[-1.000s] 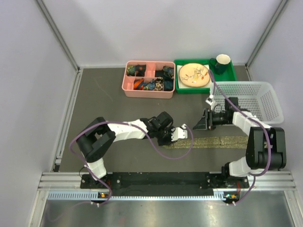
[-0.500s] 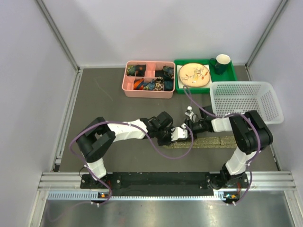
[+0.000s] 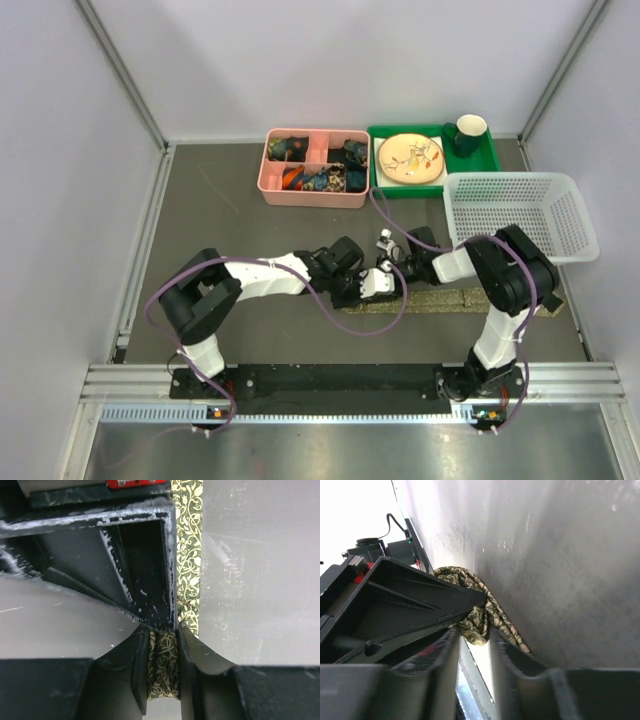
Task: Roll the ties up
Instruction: Roll the tie at the center of the board.
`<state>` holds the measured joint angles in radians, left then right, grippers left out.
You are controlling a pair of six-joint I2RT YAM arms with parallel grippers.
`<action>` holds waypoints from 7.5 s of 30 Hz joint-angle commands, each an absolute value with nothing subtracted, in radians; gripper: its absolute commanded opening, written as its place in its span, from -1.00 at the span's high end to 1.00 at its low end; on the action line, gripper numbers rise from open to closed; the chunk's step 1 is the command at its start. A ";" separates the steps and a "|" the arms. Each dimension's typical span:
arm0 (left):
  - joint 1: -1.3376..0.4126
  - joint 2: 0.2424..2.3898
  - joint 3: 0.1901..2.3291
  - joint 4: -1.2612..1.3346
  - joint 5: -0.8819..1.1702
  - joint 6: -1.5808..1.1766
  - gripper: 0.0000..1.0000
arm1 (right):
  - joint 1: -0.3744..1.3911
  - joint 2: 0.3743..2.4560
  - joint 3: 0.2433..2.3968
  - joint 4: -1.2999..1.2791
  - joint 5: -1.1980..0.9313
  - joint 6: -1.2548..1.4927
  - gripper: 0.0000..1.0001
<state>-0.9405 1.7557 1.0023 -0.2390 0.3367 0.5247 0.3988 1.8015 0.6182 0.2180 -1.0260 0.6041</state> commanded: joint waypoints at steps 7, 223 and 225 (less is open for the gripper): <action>-0.884 1.675 0.916 -0.339 0.371 0.525 0.06 | 0.426 1.827 0.684 0.081 -0.933 0.451 1.00; -0.848 1.611 0.874 -0.192 0.494 0.566 0.22 | 0.474 1.943 0.787 -0.103 -0.845 0.360 1.00; -0.850 1.595 0.842 -0.166 0.515 0.566 0.13 | 0.474 1.954 0.793 -0.113 -0.830 0.357 1.00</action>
<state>-0.8394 1.6581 0.8791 -0.1818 0.4919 0.5465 0.4503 1.9137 0.8124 -0.1162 -1.0222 0.4152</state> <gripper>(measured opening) 0.407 0.014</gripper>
